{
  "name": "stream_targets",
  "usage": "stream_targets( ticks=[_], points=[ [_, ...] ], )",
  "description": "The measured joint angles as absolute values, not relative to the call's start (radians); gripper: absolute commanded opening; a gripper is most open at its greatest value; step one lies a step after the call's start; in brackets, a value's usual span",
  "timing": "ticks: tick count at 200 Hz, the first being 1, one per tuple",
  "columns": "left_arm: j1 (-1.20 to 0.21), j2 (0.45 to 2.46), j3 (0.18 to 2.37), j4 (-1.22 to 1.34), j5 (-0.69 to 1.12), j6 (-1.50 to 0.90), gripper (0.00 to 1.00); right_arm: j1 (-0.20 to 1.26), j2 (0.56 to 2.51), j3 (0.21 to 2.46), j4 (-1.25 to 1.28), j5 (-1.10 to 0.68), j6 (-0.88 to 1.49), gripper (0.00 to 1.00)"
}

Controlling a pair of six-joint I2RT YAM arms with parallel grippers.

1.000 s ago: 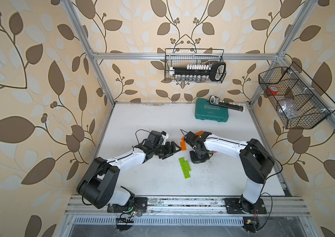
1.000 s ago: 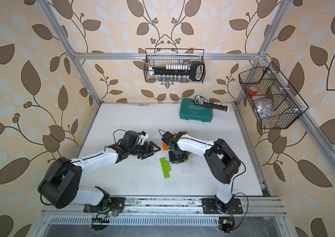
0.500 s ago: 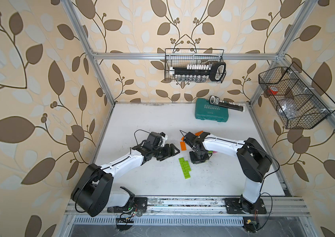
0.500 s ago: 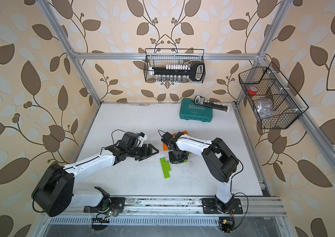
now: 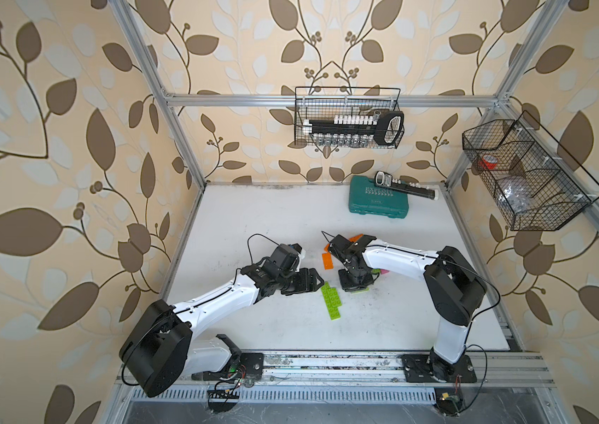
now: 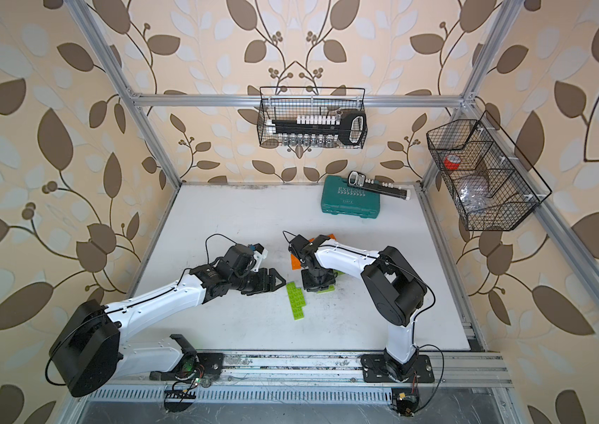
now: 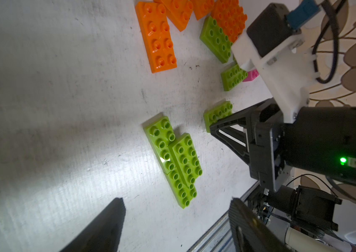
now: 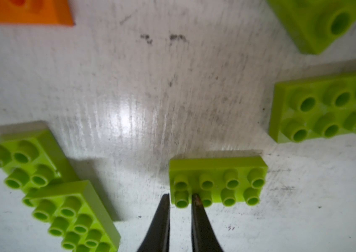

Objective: Assemble a small pinwheel with lego
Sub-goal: Pick up the lego brick from the center of the board.

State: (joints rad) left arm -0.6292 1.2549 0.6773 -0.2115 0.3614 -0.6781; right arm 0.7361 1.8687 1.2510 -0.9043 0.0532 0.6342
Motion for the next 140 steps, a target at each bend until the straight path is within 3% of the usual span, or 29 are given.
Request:
stream_targets(
  ticks=[140],
  points=[
    [-0.63, 1.255, 0.685, -0.225, 0.35, -0.666, 0.78, 0.724, 1.883, 1.254, -0.895, 0.053, 0.623, 0.08]
  ],
)
